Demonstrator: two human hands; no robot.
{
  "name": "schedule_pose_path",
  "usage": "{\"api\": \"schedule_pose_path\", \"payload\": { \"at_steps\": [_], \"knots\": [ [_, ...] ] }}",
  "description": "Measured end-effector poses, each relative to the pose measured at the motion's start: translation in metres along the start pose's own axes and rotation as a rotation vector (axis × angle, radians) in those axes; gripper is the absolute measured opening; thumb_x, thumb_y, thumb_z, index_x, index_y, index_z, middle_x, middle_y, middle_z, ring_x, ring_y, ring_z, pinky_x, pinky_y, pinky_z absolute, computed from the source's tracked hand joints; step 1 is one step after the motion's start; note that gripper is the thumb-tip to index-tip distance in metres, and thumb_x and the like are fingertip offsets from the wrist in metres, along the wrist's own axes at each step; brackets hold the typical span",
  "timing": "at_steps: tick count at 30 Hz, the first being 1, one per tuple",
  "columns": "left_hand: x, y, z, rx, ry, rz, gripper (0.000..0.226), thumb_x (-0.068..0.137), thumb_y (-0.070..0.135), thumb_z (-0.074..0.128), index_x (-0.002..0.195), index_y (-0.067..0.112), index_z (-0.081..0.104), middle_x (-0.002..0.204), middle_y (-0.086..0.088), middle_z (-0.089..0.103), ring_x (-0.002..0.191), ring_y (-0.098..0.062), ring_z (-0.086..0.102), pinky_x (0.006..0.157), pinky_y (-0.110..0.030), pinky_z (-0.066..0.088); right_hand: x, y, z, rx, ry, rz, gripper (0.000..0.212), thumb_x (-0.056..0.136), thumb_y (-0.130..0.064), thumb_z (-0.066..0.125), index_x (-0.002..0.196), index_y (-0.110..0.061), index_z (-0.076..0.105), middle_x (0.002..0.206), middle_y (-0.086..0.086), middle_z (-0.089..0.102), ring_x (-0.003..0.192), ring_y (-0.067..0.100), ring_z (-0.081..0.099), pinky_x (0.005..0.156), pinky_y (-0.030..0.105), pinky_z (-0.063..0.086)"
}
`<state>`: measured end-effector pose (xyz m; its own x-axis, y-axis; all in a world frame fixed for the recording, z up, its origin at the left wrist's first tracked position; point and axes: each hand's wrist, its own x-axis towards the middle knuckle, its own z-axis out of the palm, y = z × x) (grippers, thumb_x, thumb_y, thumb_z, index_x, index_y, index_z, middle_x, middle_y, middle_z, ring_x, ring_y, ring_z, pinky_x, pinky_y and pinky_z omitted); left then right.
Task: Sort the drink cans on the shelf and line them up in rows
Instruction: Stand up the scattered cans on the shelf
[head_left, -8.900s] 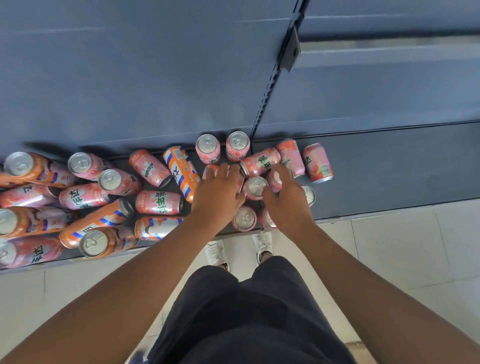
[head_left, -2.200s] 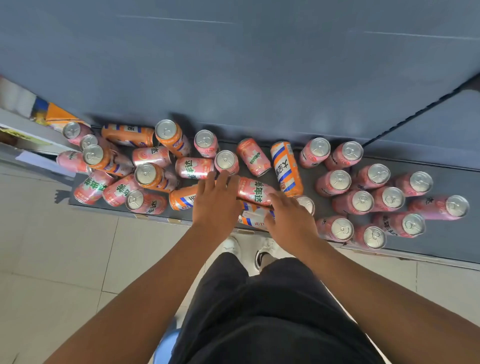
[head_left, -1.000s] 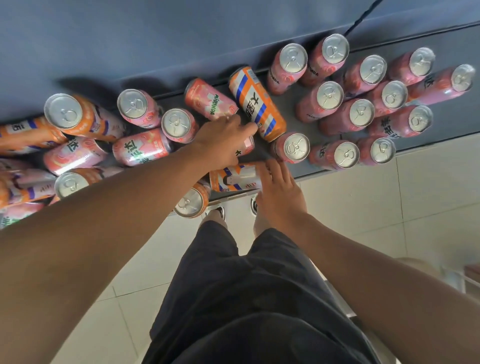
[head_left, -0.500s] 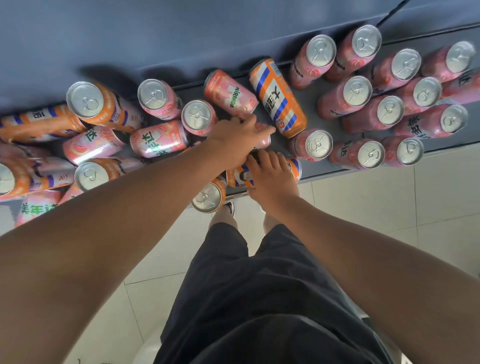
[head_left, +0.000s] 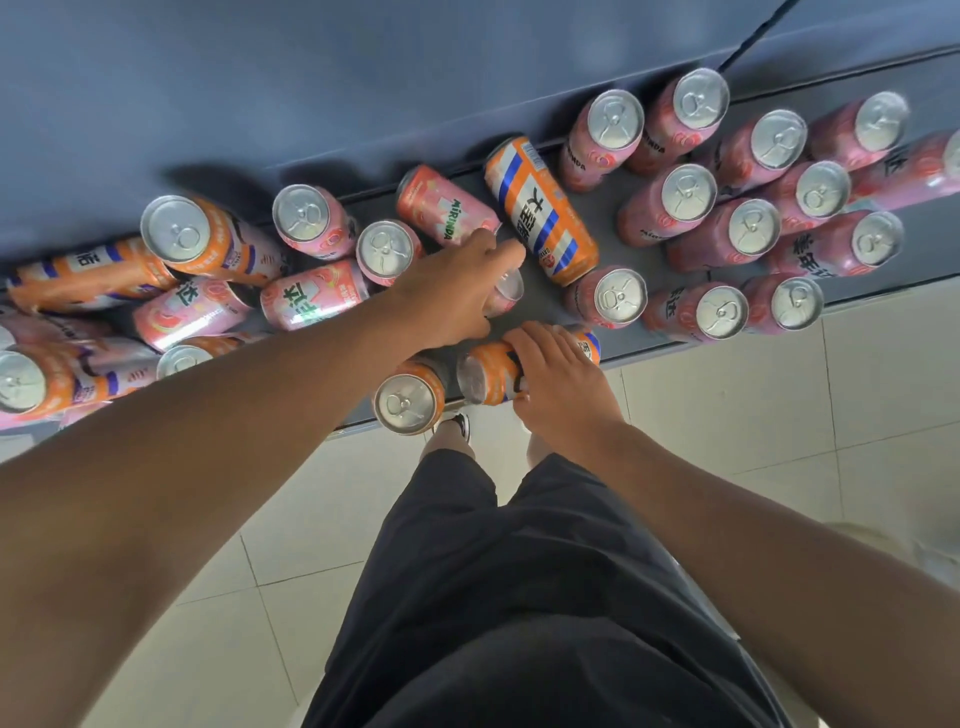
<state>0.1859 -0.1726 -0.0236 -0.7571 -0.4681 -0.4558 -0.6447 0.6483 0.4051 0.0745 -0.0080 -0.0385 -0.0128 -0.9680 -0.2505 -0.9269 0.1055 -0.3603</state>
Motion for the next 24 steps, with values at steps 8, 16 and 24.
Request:
{"api": "schedule_pose_path", "payload": {
  "at_steps": [8,16,24],
  "knots": [
    [-0.019,-0.005,-0.004,-0.121,0.019,-0.082,0.069,0.071,0.023,0.085,0.128,0.017,0.047,0.123,-0.011,0.036,0.092,-0.035,0.058,0.074,-0.040,0.050,-0.007,0.006,-0.041,0.512,-0.029,0.340,0.072,0.079,-0.019,0.079,0.138,-0.027,0.039,0.136,-0.008,0.050,0.118,0.014,0.051,0.086,0.027,0.044],
    [-0.022,0.007,-0.003,-0.136,-0.029,-0.182,0.073,0.060,0.006,0.083,0.121,0.007,0.044,0.125,-0.017,0.038,0.099,-0.041,0.054,0.077,-0.050,0.051,-0.015,-0.002,-0.051,0.506,0.059,0.418,0.073,0.077,-0.030,0.082,0.135,-0.027,0.038,0.126,-0.011,0.048,0.108,0.011,0.053,0.082,0.036,0.054],
    [-0.018,0.021,-0.002,-0.254,-0.035,-0.274,0.069,0.073,0.015,0.079,0.132,0.012,0.044,0.133,-0.014,0.033,0.104,-0.040,0.056,0.086,-0.051,0.050,-0.027,-0.009,-0.052,0.332,0.110,0.361,0.066,0.080,-0.025,0.079,0.137,-0.022,0.044,0.140,-0.003,0.041,0.119,0.017,0.049,0.082,0.028,0.052]
  ]
}}
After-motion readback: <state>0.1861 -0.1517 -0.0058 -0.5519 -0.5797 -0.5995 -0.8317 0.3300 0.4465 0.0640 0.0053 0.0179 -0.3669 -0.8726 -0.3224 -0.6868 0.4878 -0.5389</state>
